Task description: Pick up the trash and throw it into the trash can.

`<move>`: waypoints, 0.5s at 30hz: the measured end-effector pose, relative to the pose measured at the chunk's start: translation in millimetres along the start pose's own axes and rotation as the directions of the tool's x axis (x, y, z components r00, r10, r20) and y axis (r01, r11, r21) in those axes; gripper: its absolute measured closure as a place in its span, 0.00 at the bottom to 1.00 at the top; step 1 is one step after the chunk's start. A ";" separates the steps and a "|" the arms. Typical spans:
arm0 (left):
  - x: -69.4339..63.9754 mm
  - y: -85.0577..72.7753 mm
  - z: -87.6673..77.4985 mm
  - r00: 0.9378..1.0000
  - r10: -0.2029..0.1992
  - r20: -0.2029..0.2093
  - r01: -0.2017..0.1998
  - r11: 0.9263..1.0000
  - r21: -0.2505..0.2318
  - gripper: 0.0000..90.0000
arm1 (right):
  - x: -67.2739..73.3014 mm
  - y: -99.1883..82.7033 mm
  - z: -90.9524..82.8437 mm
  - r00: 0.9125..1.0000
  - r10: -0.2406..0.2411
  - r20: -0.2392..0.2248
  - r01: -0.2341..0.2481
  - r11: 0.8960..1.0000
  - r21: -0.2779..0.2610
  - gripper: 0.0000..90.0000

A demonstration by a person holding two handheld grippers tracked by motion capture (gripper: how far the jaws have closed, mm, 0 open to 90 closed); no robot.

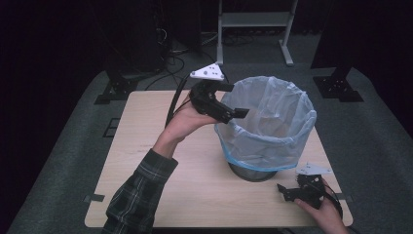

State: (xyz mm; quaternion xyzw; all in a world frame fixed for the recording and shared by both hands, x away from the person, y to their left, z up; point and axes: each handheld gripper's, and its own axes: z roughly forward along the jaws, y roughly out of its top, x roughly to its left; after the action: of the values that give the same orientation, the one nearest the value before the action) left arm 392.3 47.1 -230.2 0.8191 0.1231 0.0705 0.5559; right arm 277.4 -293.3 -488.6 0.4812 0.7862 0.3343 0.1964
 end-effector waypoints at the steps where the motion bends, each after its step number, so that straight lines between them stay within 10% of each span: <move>1: -1.1 -4.1 -6.8 1.000 0.001 -0.010 -0.001 1.000 0.002 0.00 | 0.0 0.0 0.0 1.000 0.000 0.000 0.000 1.000 0.000 0.01; 15: -3.0 -35.2 -54.5 0.992 -0.010 -0.123 0.015 0.999 0.037 0.00 | 0.0 0.0 0.0 1.000 0.000 0.000 0.000 1.000 0.000 0.01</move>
State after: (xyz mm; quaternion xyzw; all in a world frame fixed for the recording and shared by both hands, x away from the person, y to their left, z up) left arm 371.3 107.4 -242.6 0.8228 0.1634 0.1149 0.5320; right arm 277.5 -293.4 -488.6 0.4812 0.7862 0.3343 0.1965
